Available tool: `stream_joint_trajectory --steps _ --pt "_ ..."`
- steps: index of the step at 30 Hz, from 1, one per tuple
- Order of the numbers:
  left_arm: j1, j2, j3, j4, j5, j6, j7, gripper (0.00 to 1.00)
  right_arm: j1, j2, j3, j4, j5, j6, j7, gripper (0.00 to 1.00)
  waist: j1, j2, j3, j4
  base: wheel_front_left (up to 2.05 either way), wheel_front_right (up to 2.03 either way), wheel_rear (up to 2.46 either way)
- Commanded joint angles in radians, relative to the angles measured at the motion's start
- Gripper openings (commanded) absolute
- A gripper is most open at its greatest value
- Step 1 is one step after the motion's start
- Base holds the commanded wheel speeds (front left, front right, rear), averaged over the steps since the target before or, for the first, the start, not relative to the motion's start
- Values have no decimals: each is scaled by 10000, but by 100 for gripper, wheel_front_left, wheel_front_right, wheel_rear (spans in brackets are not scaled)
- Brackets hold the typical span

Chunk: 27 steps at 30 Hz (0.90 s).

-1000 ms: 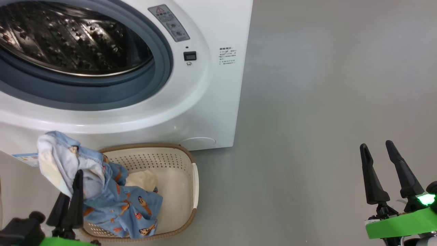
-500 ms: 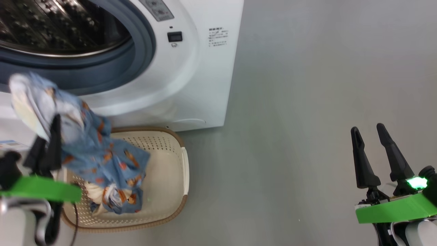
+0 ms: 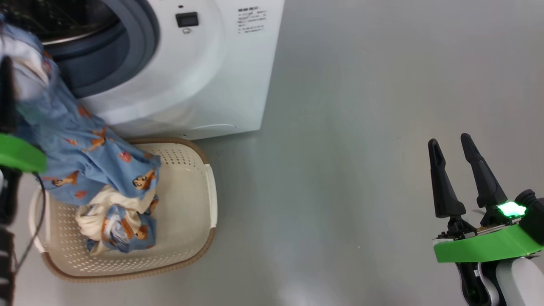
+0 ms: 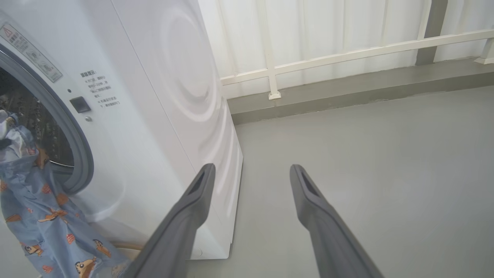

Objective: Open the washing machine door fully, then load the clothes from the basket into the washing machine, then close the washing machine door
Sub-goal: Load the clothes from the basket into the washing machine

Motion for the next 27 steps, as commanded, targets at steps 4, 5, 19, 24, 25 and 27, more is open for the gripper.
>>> stream_joint_trajectory --steps 4,5,19,24,25,27 --pt "-1328 796 78 860 71 -112 66 0 -179 -57 231 -242 -33 56 -80 100 -2 0 524 -327 0 0 0" --pt "-1556 836 10 1101 87 -123 103 0 -205 -55 242 -252 -38 56 -80 100 -2 0 599 -356 0 0 0" --pt "-4640 1092 -939 3802 402 -197 39 0 -569 54 517 -393 -128 56 -80 100 -2 0 1661 -768 0 0 0" --pt "-5487 1269 -1196 4647 451 -206 21 0 -637 88 717 -433 -159 56 -80 100 -2 0 1948 -1017 0 0 0" --pt "-5651 1307 -1217 4803 421 -208 12 0 -640 93 759 -440 -164 56 -80 100 -2 0 1991 -1070 0 0 0" --pt "-5963 1395 -1323 5064 416 -210 2 0 -639 96 834 -458 -163 56 -80 100 -2 0 2086 -1169 0 0 0"
